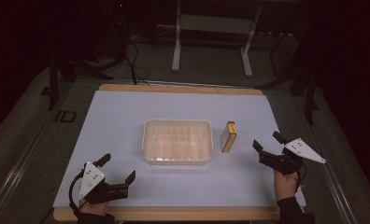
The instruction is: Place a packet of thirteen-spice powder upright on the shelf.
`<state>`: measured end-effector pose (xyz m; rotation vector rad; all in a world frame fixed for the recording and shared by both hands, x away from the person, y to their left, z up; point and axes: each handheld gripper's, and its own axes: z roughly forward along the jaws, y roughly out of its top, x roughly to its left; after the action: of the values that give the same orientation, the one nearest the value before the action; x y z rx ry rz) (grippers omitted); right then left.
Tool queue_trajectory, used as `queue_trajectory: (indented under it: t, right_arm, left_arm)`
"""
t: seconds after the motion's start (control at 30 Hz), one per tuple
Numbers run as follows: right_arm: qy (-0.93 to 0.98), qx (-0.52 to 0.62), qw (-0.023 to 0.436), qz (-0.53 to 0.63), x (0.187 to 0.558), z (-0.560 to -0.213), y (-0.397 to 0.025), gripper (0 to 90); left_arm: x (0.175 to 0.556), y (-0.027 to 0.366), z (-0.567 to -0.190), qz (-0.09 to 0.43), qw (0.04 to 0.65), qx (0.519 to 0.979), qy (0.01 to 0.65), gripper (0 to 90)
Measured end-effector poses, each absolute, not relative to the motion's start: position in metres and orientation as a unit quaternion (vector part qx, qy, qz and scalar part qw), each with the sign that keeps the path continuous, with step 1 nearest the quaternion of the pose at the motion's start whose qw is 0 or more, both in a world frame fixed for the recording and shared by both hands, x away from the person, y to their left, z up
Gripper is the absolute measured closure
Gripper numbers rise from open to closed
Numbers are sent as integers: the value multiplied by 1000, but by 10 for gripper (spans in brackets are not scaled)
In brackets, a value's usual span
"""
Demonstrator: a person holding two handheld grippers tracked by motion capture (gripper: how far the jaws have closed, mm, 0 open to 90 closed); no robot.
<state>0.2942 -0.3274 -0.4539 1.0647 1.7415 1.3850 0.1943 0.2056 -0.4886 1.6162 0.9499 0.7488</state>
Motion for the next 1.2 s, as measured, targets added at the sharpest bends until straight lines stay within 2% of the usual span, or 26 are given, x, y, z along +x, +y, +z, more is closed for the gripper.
queue_trajectory:
  t: [0.33, 0.73, 1.2]
  right_arm:
    - [667, 401, 322, 540, 294, -445, -327, 132]
    - [678, 399, 313, 533, 307, -428, -325, 133]
    - [732, 411, 255, 479, 322, -420, -327, 135]
  left_arm:
    - [186, 214, -487, 330, 534, 668, 400, 0]
    - [188, 211, -488, 317, 536, 672, 401, 0]
    - [188, 211, -487, 318, 531, 674, 403, 0]
